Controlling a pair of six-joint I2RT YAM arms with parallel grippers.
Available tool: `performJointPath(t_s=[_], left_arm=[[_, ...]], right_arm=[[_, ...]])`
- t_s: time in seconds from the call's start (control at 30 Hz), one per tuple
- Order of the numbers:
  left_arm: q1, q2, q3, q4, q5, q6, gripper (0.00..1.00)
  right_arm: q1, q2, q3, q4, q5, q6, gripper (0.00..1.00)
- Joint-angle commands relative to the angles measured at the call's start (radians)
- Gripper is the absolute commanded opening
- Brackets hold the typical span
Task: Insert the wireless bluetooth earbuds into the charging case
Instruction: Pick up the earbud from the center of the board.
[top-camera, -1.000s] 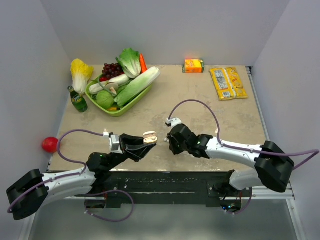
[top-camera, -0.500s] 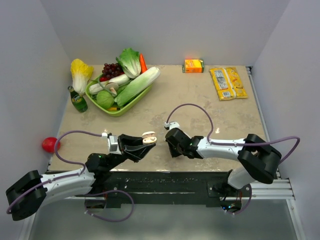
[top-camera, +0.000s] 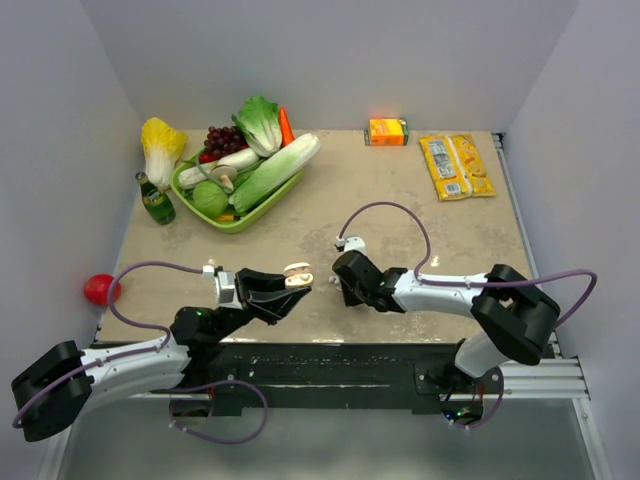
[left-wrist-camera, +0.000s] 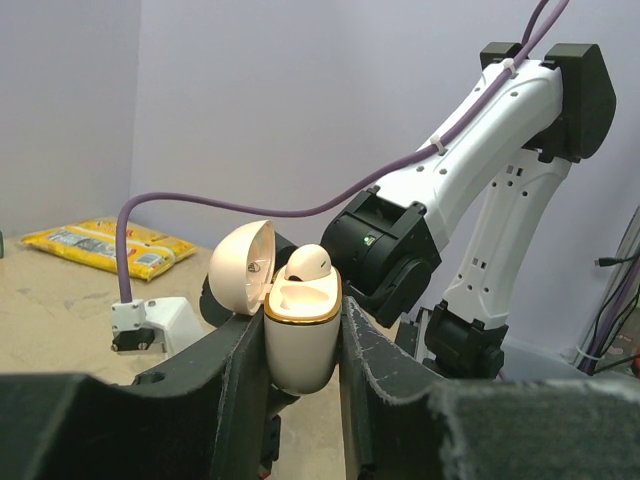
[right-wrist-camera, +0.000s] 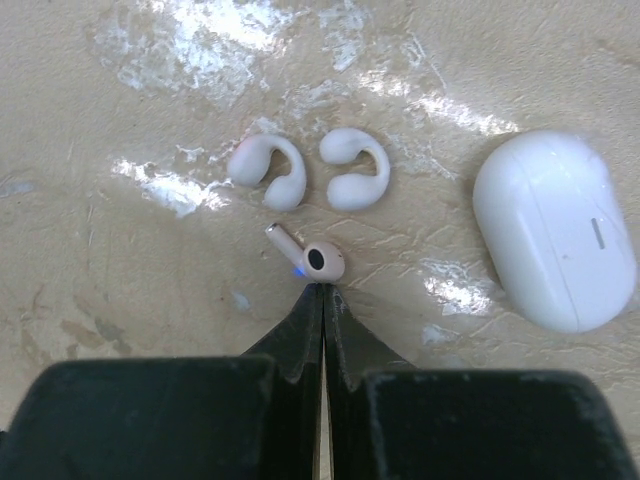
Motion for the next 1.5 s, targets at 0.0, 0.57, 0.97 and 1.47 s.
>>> performJointPath(t_s=[0.0,0.57,0.97,1.47], left_arm=[[-0.005,-0.007,-0.075,0.297,-0.011,0.024,0.0],[-0.005,-0.016,-0.084,0.294,-0.018,0.03,0.0],[-0.005,-0.013,-0.093,0.314,-0.017,0.018,0.0],[-0.006,-0.048,-0.108,0.294,-0.018,0.02,0.0]], right_arm=[[-0.022,0.036,0.026,-0.009,0.045,0.002,0.0],[-0.102,-0.03,0.014,0.037,0.039,0.042,0.28],[-0.102,-0.023,-0.023,0.173,-0.066,0.226,0.45],[-0.102,0.071,0.037,0.139,-0.019,0.157,0.41]])
